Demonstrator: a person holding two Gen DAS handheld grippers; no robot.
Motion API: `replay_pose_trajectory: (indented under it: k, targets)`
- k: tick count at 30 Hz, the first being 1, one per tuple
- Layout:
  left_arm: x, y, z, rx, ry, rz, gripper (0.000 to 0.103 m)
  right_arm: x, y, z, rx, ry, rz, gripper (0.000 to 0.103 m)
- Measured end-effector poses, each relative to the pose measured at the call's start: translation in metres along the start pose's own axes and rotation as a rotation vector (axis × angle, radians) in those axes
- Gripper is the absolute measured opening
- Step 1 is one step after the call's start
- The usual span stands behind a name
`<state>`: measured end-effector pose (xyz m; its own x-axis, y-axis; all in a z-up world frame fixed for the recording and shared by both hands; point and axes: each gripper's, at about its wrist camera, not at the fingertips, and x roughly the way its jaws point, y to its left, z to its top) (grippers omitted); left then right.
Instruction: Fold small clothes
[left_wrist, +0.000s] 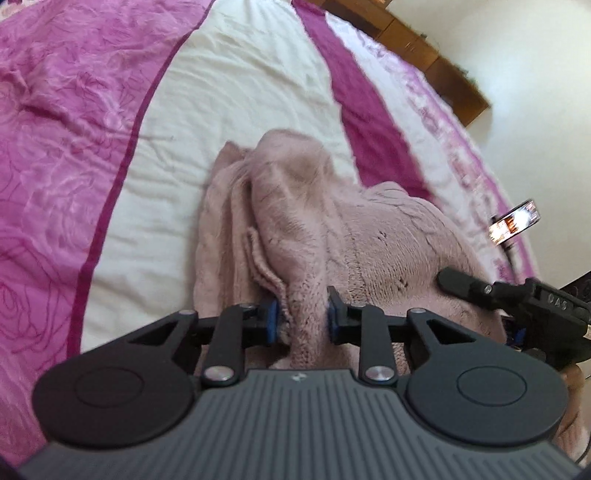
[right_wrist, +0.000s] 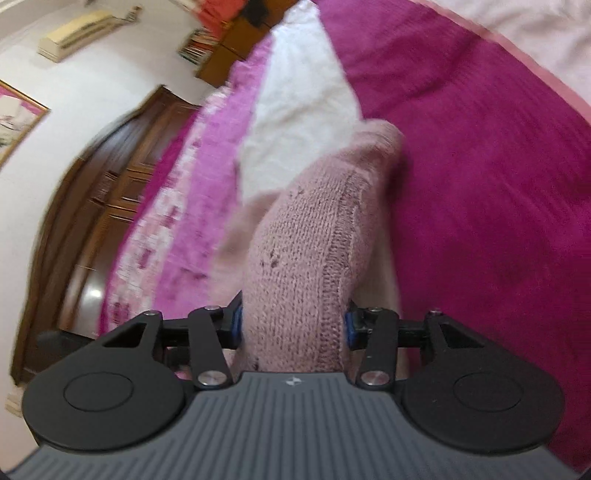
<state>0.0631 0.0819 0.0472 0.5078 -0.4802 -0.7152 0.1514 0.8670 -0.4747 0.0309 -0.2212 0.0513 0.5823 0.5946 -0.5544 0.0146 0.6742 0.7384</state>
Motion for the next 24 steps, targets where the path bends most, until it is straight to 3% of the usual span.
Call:
replay_pose_trajectory:
  k: [6,8,13,19,20,22,24]
  targets:
    - [-0.002,-0.007,-0.009,0.072,-0.013,0.051,0.029,0.008,-0.025,-0.021,-0.058,-0.002,-0.047,0.058]
    - [-0.003,-0.009,-0.006,0.082,-0.006,0.047,0.029,0.002,-0.020,-0.020,-0.071,-0.012,-0.052,0.069]
    - [0.007,-0.012,0.011,0.060,-0.023,0.014,0.047,-0.017,-0.005,-0.007,-0.127,-0.114,-0.075,0.079]
    - [0.035,-0.012,0.029,0.027,-0.098,0.014,0.049,0.005,-0.009,0.010,-0.123,-0.138,-0.093,0.081]
    - [0.039,-0.011,0.030,0.021,-0.120,0.016,0.047,0.015,-0.012,0.010,-0.126,-0.127,-0.096,0.080]
    - [0.043,-0.012,0.032,0.032,-0.160,0.059,0.020,0.030,-0.011,0.007,-0.131,-0.118,-0.063,0.080]
    - [0.041,-0.008,0.034,0.023,-0.172,0.077,0.019,0.040,0.002,0.001,-0.171,-0.128,-0.074,0.080]
